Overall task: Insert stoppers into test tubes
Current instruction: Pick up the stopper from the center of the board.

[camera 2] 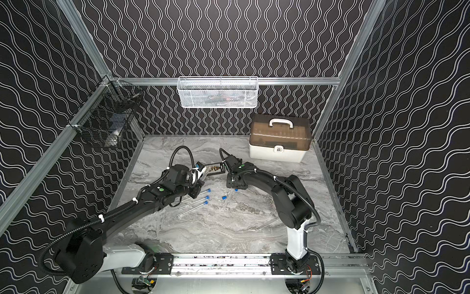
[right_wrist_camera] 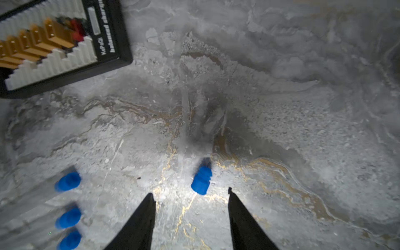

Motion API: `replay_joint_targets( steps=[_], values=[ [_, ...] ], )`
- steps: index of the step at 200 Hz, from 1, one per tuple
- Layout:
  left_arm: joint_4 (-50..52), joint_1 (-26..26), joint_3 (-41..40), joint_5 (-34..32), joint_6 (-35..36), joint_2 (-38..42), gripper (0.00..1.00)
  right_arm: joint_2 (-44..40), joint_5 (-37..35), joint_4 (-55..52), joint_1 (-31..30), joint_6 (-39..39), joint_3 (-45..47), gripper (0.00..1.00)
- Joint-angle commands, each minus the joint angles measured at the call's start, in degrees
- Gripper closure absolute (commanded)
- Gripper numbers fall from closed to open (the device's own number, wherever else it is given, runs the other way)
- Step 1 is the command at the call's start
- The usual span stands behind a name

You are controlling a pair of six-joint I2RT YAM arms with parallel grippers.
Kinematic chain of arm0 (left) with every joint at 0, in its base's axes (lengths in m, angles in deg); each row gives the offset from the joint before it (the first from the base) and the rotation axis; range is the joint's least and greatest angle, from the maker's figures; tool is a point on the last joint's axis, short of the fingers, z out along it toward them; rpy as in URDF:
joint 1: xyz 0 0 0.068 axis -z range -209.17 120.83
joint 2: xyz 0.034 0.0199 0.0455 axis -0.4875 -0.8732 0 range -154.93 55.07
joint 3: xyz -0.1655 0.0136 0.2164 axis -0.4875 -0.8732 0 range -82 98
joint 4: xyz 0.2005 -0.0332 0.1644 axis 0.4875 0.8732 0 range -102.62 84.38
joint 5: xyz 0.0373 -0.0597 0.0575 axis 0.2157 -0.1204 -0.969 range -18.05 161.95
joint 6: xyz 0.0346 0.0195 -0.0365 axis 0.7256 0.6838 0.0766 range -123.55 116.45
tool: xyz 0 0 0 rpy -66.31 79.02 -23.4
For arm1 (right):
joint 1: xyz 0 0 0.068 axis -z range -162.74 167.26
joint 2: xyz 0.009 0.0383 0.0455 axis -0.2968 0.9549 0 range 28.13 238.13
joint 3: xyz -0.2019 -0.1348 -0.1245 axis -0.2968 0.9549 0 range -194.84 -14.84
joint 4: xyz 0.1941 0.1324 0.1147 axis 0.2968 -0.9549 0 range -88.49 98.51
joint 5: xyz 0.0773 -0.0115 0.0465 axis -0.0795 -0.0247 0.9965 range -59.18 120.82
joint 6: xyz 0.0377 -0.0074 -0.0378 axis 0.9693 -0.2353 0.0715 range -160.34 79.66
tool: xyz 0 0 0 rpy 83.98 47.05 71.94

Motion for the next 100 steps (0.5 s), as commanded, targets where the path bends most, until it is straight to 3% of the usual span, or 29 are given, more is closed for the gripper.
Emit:
replay_joint_targets(
  steps=[1, 100],
  values=[
    [-1.5, -0.1, -0.4, 0.3, -1.8, 1.1, 0.99, 2.9, -6.3, -5.6, -0.6, 6.7, -2.8, 0.47],
    [-1.7, -0.1, 0.3, 1.9, 0.5, 1.1, 1.00, 9.8, -4.3, -8.0, -1.0, 10.9, -5.8, 0.70]
  ],
)
